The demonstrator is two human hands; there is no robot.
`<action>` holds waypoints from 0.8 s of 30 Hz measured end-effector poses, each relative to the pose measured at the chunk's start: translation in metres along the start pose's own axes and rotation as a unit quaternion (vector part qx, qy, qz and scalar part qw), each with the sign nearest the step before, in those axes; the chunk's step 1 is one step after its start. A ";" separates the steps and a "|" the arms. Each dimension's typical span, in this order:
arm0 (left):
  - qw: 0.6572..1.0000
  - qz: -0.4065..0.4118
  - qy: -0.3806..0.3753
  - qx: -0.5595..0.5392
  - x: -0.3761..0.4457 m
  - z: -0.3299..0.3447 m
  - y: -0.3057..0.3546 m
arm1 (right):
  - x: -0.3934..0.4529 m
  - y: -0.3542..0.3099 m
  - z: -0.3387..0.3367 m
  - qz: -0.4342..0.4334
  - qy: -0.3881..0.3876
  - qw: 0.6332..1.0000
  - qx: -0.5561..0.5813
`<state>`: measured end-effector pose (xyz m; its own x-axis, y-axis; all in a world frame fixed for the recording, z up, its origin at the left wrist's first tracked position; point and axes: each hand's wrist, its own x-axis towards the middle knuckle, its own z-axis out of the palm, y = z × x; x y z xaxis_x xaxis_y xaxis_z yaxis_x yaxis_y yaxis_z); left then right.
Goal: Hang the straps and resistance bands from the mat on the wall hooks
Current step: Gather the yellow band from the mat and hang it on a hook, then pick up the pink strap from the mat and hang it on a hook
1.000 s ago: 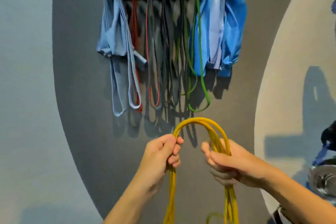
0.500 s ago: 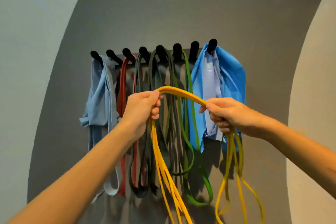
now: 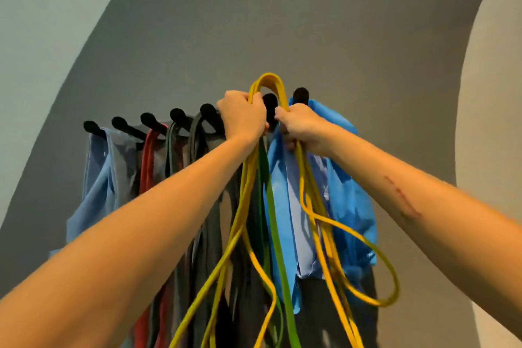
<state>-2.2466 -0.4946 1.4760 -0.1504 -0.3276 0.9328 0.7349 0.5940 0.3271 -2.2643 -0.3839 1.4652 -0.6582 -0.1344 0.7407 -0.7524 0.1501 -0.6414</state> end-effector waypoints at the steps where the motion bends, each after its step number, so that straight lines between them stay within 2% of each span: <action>1: 0.999 0.023 0.004 0.041 0.000 0.000 -0.001 | 0.003 0.006 0.003 0.014 0.011 1.000 0.000; 4: 0.963 0.093 -0.052 0.246 -0.016 -0.008 -0.005 | 0.004 0.020 0.011 0.022 0.051 0.998 -0.005; 6: 0.923 0.120 -0.120 0.345 -0.039 -0.009 -0.014 | -0.002 0.028 0.018 0.028 0.046 0.993 -0.109; 7: 0.914 0.123 -0.143 0.360 -0.049 -0.008 -0.023 | -0.007 0.029 0.022 0.027 0.050 0.984 -0.170; 9: 0.924 0.088 -0.160 0.337 -0.060 -0.010 -0.036 | -0.011 0.033 0.028 -0.002 0.069 0.973 -0.222; 13: 0.953 0.041 -0.212 0.213 -0.071 -0.026 -0.038 | -0.025 0.052 0.040 -0.006 0.057 0.995 -0.078; 15: 0.951 0.056 -0.257 0.165 -0.100 -0.049 -0.038 | -0.051 0.068 0.054 -0.025 0.078 0.985 -0.153; 17: 0.936 0.073 -0.306 0.158 -0.140 -0.091 -0.043 | -0.101 0.084 0.075 -0.109 0.140 0.965 -0.191; 19: 0.931 0.072 -0.329 0.144 -0.175 -0.143 -0.049 | -0.157 0.089 0.101 -0.223 0.158 0.940 -0.205; 22: 0.926 0.019 -0.347 0.146 -0.214 -0.237 -0.063 | -0.211 0.093 0.146 -0.283 0.067 0.935 -0.204; 24: 0.919 -0.011 -0.355 0.174 -0.233 -0.301 -0.064 | -0.242 0.082 0.176 -0.293 -0.021 0.945 -0.147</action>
<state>-2.0593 -0.6776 1.1926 -0.6464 0.1462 0.7489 0.4897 0.8321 0.2602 -2.1714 -0.5110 1.1982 -0.1361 -0.3169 0.9387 -0.9524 0.3026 -0.0360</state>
